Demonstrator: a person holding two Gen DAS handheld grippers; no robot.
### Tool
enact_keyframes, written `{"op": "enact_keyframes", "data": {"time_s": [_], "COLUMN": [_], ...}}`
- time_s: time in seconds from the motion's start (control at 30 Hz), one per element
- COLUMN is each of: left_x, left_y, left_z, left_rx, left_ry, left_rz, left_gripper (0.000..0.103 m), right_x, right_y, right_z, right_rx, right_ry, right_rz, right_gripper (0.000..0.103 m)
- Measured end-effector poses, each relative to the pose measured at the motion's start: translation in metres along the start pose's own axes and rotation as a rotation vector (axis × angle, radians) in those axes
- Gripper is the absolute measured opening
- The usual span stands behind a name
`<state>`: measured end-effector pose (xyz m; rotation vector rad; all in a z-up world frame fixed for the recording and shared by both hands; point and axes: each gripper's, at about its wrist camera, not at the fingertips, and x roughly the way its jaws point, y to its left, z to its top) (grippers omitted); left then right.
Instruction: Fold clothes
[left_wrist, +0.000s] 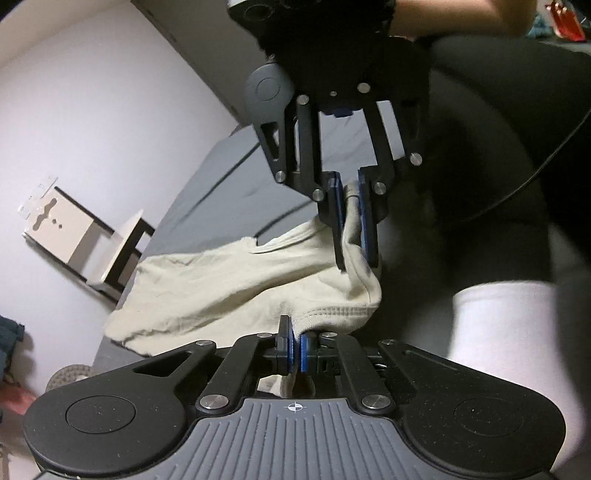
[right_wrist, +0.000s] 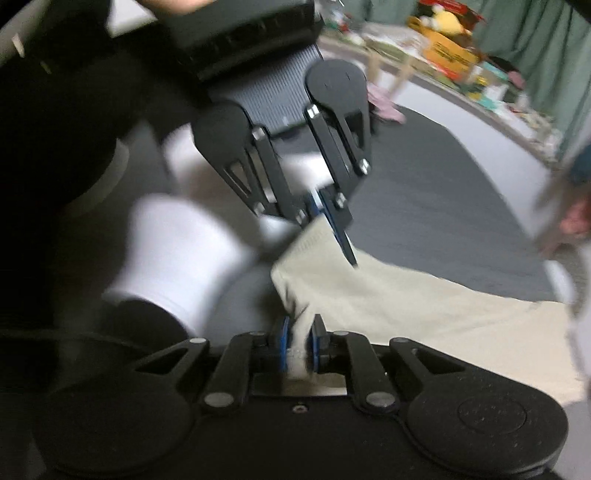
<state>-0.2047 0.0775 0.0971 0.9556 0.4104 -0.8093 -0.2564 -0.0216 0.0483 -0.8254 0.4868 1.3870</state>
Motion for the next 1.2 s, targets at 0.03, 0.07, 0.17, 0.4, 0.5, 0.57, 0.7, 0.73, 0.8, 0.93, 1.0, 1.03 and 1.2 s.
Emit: {"op": "enact_keyframes", "data": {"time_s": [0.03,0.07,0.17,0.4,0.5,0.57,0.7,0.73,0.8,0.93,1.0,1.03,1.2], "left_x": [-0.005,-0.005,0.004,0.028,0.015,0.007,-0.011,-0.015,-0.024,-0.037,-0.04,-0.036,-0.015], "left_y": [0.0,0.001,0.009,-0.009,-0.02,-0.028,-0.039,-0.039,-0.04,-0.043,-0.046,-0.047,-0.05], "left_z": [0.001,0.001,-0.001,-0.005,-0.006,-0.007,-0.009,-0.009,-0.007,0.0,0.007,0.01,0.021], "left_rx": [-0.006,0.004,-0.038,0.002,-0.02,-0.034,-0.083,-0.11,-0.141,-0.187,-0.201,-0.194,-0.168], "left_ry": [-0.002,0.005,0.04,0.088,0.099,0.107,0.117,0.116,0.107,0.053,0.022,0.012,-0.026], "left_rz": [-0.014,0.001,-0.009,-0.034,-0.02,-0.01,0.004,0.003,0.018,0.041,0.05,0.057,0.079], "left_gripper": [0.003,0.003,0.003,0.004,0.004,0.004,0.009,0.012,0.012,0.012,0.012,0.012,0.012], "right_x": [-0.005,-0.008,-0.005,0.0,-0.023,-0.04,-0.04,-0.038,-0.035,-0.023,-0.013,-0.007,-0.006], "right_y": [0.0,0.0,-0.005,-0.018,-0.041,-0.061,-0.112,-0.124,-0.144,-0.149,-0.153,-0.155,-0.148], "right_z": [0.002,0.004,0.002,-0.022,-0.037,-0.052,-0.098,-0.113,-0.139,-0.143,-0.143,-0.143,-0.146], "right_rx": [-0.003,-0.007,-0.025,0.128,0.284,0.399,0.832,0.959,1.179,1.193,1.211,1.222,1.266], "right_ry": [-0.025,-0.03,0.043,0.103,-0.016,-0.099,-0.115,-0.133,-0.171,-0.174,-0.148,-0.136,-0.114], "right_rz": [0.003,-0.007,-0.093,0.032,0.021,-0.112,-0.324,-0.312,-0.271,-0.211,-0.195,-0.185,-0.203], "right_gripper": [0.012,0.012,0.012,0.064,0.064,0.068,0.047,0.039,0.039,0.038,0.033,0.029,0.003]}}
